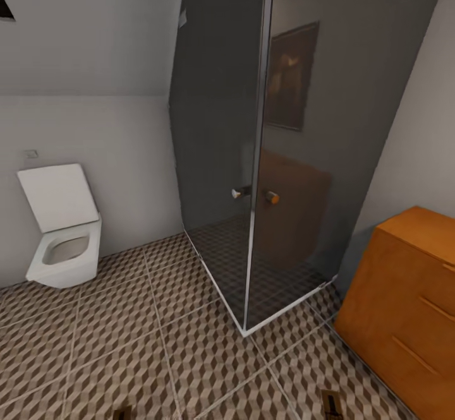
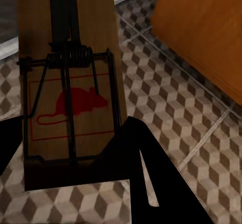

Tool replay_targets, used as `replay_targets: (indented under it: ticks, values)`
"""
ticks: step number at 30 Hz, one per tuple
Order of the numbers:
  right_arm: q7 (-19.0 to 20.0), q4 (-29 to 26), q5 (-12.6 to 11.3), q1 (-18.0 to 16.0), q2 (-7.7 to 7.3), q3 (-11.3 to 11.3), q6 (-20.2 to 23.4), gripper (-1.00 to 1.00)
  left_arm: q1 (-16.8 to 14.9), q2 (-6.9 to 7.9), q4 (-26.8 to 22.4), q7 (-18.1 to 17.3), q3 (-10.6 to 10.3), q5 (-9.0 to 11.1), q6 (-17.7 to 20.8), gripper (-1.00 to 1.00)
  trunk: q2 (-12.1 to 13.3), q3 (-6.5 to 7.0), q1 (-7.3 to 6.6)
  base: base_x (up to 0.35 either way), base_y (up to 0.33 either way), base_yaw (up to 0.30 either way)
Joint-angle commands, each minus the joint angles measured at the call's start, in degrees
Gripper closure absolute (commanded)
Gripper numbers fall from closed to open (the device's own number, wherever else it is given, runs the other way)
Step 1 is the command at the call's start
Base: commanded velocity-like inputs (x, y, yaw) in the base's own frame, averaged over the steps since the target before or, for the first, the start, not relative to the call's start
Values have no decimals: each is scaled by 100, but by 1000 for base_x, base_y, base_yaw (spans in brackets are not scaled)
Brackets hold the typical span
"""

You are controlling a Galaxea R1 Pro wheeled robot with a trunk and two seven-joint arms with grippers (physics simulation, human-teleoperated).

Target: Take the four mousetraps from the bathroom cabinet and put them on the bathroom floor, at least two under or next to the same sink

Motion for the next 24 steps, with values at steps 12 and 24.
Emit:
replay_targets:
  ticks: [12, 24]
  values:
    - [-23, -9, -43, -2, -6, 49, -17, 100, -8, -4, 18, 48, -48, -4, -21, 100, -3, -6, -1, -102, 110, 253]
    - [-23, -9, -43, -2, -6, 51, -11, 100, -8, -4, 18, 48, -48, -4, -21, 100, -3, -6, -1, -101, 96, 253]
